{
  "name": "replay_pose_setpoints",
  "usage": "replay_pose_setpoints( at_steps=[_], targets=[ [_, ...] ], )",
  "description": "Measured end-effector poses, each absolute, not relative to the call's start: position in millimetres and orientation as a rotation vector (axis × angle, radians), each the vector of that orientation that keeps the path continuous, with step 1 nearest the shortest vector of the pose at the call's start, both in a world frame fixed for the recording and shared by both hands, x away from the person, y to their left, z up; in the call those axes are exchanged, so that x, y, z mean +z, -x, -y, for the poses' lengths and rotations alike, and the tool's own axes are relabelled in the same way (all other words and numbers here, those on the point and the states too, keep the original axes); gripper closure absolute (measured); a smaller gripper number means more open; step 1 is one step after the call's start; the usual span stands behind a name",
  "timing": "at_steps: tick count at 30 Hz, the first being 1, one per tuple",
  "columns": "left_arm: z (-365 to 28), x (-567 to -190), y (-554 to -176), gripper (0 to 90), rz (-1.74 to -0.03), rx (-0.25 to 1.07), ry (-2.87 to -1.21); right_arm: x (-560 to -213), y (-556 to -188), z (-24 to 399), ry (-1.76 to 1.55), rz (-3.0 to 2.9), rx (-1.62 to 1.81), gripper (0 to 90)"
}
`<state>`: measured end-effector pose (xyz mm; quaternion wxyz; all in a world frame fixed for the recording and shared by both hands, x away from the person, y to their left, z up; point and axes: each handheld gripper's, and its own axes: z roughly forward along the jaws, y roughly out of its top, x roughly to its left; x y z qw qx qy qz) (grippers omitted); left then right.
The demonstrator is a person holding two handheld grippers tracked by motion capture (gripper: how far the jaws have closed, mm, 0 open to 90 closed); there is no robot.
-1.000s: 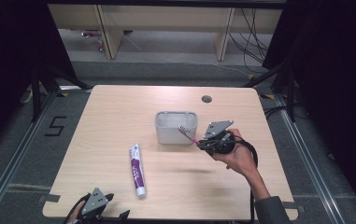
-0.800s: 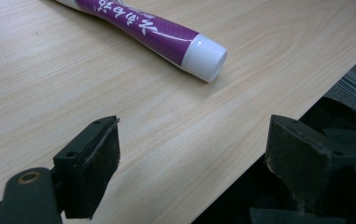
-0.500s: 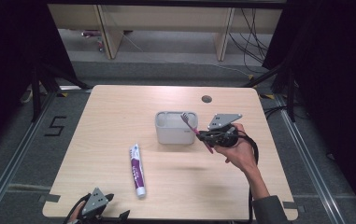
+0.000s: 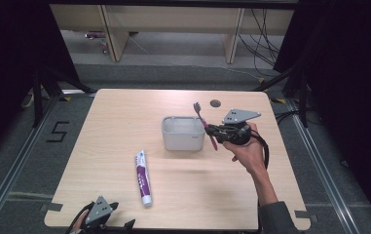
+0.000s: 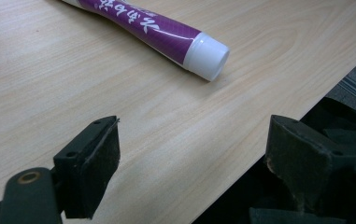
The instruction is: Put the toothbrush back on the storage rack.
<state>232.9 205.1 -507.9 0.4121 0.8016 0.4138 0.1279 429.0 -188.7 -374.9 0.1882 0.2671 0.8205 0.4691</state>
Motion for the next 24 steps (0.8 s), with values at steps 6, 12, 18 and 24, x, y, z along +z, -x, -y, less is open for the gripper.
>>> replay_pose_setpoints(
  at_steps=[6,12,18,24],
  targets=[
    [-205,-508,-233,17.4,-1.037,0.320,-2.013,-371,-435,189,-0.780,-2.261,1.352,83.1],
    [-207,-507,-233,17.4,-1.025,0.319,-2.034,-369,-441,191,-0.820,-2.197,1.415,83.1],
    [-205,-507,-232,17.3,-1.042,0.313,-2.010,-366,-446,192,-0.859,-2.141,1.469,83.1],
    [-205,-507,-232,17.4,-1.044,0.312,-2.014,-365,-450,191,-0.883,-2.106,1.497,83.1]
  ],
)
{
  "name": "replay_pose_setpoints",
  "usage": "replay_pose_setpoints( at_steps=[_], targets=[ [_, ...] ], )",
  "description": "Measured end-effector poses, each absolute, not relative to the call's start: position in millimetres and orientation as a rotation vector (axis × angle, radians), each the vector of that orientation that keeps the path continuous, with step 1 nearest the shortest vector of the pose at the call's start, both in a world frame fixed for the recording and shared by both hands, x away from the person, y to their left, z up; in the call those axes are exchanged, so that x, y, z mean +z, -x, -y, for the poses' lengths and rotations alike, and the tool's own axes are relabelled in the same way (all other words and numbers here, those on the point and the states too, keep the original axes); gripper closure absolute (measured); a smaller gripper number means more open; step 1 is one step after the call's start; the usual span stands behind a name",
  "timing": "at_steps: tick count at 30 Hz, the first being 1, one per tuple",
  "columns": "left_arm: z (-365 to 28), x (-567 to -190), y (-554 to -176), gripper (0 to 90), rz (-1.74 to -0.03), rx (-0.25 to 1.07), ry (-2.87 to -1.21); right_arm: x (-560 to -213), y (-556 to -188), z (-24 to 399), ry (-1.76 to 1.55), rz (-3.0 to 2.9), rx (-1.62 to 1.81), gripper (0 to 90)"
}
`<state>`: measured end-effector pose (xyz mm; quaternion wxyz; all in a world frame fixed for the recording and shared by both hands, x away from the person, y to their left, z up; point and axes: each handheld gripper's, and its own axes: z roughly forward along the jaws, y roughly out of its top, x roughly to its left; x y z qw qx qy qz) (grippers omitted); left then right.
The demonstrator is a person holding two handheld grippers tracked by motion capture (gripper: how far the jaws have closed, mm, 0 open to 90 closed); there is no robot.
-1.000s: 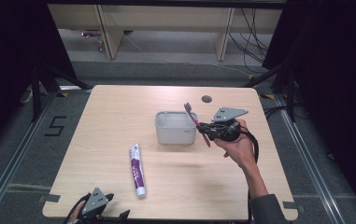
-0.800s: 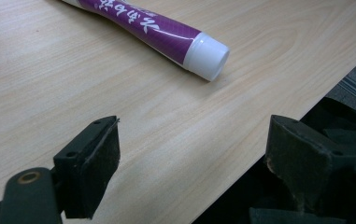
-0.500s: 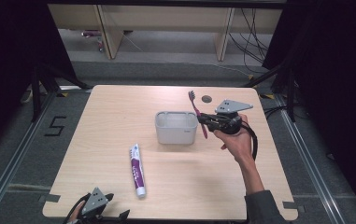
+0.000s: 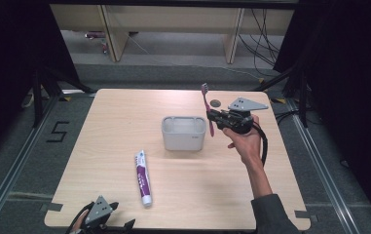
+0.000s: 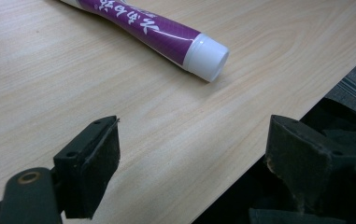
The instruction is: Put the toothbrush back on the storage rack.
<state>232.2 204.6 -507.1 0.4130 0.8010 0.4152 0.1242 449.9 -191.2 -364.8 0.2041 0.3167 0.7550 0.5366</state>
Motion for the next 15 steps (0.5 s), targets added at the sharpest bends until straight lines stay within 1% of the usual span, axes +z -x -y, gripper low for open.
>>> replay_pose_setpoints(
  at_steps=[3,5,13,15],
  targets=[
    [-205,-508,-233,17.4,-1.037,0.316,-2.005,-365,-453,189,-0.891,-2.078,1.520,83.1],
    [-207,-507,-233,17.4,-1.028,0.316,-2.031,-365,-456,188,-0.879,-2.065,1.523,83.1],
    [-205,-507,-232,17.3,-1.040,0.314,-2.009,-367,-463,179,-0.942,-2.066,1.562,83.1],
    [-205,-507,-232,17.4,-1.037,0.312,-2.012,-367,-467,178,-0.906,-2.042,1.564,83.1]
  ],
)
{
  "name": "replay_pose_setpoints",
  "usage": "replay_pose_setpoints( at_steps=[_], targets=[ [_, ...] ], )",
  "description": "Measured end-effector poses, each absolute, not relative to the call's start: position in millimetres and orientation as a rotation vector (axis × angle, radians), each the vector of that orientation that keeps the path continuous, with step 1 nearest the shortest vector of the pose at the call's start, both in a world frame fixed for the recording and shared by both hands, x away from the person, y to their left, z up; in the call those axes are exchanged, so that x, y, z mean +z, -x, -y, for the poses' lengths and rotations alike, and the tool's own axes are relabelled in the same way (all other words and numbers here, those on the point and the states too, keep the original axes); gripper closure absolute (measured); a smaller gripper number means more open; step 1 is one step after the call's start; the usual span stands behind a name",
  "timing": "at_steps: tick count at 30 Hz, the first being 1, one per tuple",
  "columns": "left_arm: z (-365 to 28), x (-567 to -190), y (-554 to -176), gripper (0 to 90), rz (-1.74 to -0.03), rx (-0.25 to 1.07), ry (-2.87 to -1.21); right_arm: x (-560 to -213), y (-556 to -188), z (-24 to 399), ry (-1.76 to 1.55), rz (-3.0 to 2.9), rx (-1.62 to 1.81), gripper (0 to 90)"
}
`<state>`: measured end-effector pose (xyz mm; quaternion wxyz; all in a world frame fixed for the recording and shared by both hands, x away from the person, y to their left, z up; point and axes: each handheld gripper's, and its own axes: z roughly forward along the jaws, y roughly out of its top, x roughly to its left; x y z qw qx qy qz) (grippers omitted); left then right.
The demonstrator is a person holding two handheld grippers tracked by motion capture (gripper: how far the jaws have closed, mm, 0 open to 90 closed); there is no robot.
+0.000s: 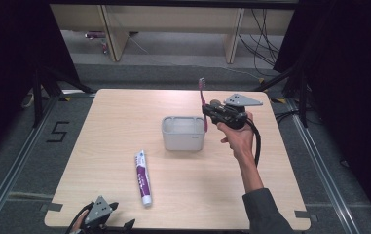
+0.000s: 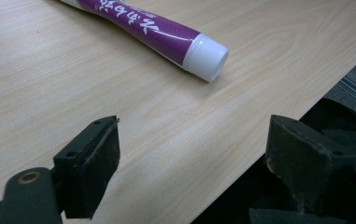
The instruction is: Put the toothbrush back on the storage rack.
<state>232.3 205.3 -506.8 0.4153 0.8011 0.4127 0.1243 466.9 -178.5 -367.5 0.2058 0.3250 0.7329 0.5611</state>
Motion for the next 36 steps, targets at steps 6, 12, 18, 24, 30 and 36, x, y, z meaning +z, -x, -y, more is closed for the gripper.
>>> replay_pose_setpoints(
  at_steps=[6,12,18,24,30,36],
  targets=[
    [-205,-507,-232,17.4,-1.037,0.311,-2.012,-367,-471,174,-0.945,-2.040,1.571,83.1],
    [-205,-507,-232,17.4,-1.035,0.312,-2.013,-368,-475,171,-0.959,-2.028,1.573,83.1],
    [-205,-507,-232,17.4,-1.035,0.312,-2.010,-372,-479,168,-0.975,-2.021,1.571,83.1],
    [-206,-507,-232,17.4,-1.034,0.312,-2.010,-375,-483,167,-0.980,-1.999,1.565,83.0],
    [-205,-507,-232,17.4,-1.035,0.311,-2.004,-381,-486,164,-0.997,-1.997,1.567,83.1],
    [-206,-506,-232,17.4,-1.037,0.311,-2.008,-389,-488,162,-1.017,-2.007,1.557,83.0]
  ],
)
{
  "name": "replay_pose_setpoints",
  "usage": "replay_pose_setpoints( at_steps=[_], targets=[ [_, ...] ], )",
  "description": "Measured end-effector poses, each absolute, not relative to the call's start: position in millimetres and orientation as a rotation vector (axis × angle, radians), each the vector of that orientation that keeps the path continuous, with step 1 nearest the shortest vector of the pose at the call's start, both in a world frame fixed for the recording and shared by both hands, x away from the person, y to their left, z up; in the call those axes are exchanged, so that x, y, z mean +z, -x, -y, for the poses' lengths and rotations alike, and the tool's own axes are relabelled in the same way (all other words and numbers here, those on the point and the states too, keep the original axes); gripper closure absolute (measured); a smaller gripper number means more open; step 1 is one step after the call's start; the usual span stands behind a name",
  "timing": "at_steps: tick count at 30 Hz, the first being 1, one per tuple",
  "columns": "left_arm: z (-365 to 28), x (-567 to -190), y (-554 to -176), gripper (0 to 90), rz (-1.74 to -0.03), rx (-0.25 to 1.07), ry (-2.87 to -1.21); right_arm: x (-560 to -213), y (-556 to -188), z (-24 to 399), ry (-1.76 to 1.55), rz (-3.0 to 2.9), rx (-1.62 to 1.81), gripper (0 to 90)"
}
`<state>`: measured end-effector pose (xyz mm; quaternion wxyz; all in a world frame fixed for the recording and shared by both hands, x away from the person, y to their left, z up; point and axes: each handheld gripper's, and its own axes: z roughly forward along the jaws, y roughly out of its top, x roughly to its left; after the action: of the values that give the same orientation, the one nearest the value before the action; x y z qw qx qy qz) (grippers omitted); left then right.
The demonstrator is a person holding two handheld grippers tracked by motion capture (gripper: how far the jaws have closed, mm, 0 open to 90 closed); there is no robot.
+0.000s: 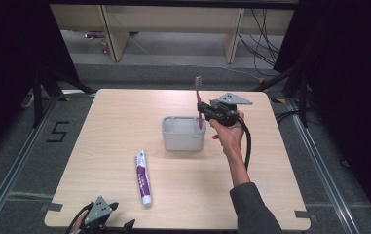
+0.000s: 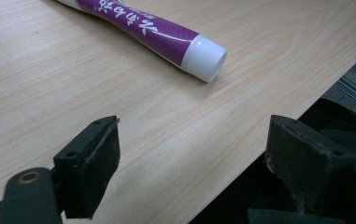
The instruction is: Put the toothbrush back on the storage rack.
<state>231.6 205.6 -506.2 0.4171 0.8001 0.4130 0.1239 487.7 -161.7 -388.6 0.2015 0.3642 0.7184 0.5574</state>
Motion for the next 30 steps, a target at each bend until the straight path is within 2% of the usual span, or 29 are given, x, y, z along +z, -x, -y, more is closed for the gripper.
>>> replay_pose_setpoints(
  at_steps=[30],
  targets=[
    [-206,-506,-232,17.4,-1.031,0.310,-2.012,-422,-493,162,-1.155,-2.002,1.508,82.9]
  ],
)
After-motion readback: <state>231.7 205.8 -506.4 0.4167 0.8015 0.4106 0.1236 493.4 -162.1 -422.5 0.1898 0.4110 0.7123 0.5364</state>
